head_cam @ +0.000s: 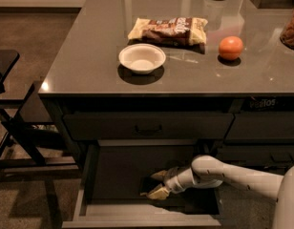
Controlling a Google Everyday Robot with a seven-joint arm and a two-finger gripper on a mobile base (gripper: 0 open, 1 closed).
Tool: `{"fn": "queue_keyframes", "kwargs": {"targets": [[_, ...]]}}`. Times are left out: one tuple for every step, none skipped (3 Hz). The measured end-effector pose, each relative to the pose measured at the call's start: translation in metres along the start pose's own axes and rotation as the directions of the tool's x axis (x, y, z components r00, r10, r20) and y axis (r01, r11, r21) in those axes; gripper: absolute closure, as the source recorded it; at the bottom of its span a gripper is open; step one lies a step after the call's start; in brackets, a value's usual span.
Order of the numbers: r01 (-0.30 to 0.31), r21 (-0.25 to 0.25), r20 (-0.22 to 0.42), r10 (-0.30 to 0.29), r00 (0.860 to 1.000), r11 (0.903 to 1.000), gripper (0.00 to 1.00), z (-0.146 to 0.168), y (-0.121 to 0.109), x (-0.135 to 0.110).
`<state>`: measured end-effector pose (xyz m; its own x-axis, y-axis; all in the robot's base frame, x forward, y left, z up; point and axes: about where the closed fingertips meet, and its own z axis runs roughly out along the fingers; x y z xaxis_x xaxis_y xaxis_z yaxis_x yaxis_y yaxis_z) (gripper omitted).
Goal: Pick sponge from middle drawer and place on counter
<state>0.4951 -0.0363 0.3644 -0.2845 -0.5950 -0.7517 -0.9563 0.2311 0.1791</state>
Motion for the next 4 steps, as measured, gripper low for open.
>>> {"fn": "queue_keyframes", "kwargs": {"targets": [[0.000,0.000,0.000,0.000,1.000,1.0000,0.66,0.0000,0.0000,0.0000],[0.000,0.000,0.000,0.000,1.000,1.0000,0.89,0.0000,0.0000,0.0000],[0.000,0.000,0.000,0.000,1.000,1.0000,1.00,0.0000,0.0002,-0.0003],[-0.006,0.005,0.009,0.006,1.000,1.0000,1.00,-0.0048,0.0028,-0.0094]]}}
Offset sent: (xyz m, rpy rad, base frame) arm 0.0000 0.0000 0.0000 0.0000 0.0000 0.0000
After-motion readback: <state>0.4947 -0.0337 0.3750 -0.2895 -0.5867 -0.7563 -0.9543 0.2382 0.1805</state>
